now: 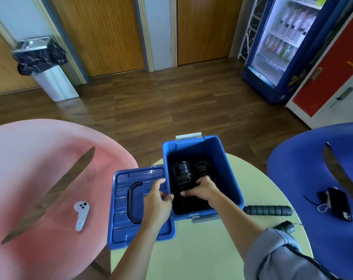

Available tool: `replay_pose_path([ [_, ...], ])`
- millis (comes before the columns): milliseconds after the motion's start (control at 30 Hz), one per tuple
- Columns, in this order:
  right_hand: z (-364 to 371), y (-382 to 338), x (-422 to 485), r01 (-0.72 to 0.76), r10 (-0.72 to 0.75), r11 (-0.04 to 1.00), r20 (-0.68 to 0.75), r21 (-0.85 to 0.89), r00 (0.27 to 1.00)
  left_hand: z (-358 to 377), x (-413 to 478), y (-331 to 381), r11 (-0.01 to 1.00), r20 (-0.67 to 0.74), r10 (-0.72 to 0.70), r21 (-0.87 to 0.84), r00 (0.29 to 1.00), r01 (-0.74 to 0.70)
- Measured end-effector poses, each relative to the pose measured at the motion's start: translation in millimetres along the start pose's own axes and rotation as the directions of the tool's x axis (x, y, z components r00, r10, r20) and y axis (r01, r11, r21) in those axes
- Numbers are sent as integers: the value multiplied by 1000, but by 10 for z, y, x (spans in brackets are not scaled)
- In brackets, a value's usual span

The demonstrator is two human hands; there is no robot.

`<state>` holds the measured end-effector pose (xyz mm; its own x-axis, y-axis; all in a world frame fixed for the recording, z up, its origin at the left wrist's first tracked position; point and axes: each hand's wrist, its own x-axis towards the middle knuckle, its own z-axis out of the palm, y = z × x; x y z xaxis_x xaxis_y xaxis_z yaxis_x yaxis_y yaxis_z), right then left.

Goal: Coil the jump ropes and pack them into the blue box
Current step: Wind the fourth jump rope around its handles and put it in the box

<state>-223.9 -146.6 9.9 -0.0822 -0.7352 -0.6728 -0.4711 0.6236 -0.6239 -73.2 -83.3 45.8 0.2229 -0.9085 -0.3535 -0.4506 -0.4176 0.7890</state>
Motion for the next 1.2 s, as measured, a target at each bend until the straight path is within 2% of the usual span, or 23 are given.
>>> replay_pose_path([
  [267, -286, 37, -199, 121, -119, 992, -72, 21, 990, 8, -17, 36, 999, -17, -50, -17, 999, 49],
  [367, -508, 62, -377, 209, -192, 963, -108, 172, 975, 42, -61, 65, 996, -71, -22, 83, 997, 28],
  [433, -743, 119, -525, 300, -251, 899, -184, 319, 950, 104, -141, 87, 962, -220, 165, 252, 961, -107],
  [500, -1051, 247, -648, 388, -281, 841, -308, 377, 909, 225, -298, 150, 858, -338, 451, 417, 826, -299],
  [567, -1380, 460, -708, 434, -290, 845, -413, 314, 864, 396, -539, 269, 779, -354, 613, 422, 707, -464],
  [633, -1649, 738, -681, 375, -281, 918, -453, 131, 846, 648, -805, 334, 726, -296, 687, 321, 664, -608],
  [700, -1829, 1031, -597, 281, -268, 959, -440, -38, 857, 971, -1012, 330, 714, -169, 699, 197, 695, -671],
  [800, -1941, 1420, -427, 245, -313, 939, -303, -242, 900, 1493, -1138, 218, 797, 81, 586, 123, 806, -591],
  [900, -1967, 1668, -271, 234, -322, 894, -184, -383, 929, 1939, -1124, 84, 860, 304, 373, 242, 876, -450],
  [967, -1966, 1783, -160, 240, -323, 871, -132, -429, 937, 2145, -1085, 8, 860, 334, 255, 352, 908, -371],
  [1067, -1942, 1912, -4, 270, -350, 803, -54, -532, 935, 2356, -990, -73, 832, 317, 169, 462, 933, -307],
  [1200, -1919, 2033, 149, 284, -360, 713, 12, -641, 933, 2522, -905, -142, 771, 283, 171, 558, 944, -307],
])
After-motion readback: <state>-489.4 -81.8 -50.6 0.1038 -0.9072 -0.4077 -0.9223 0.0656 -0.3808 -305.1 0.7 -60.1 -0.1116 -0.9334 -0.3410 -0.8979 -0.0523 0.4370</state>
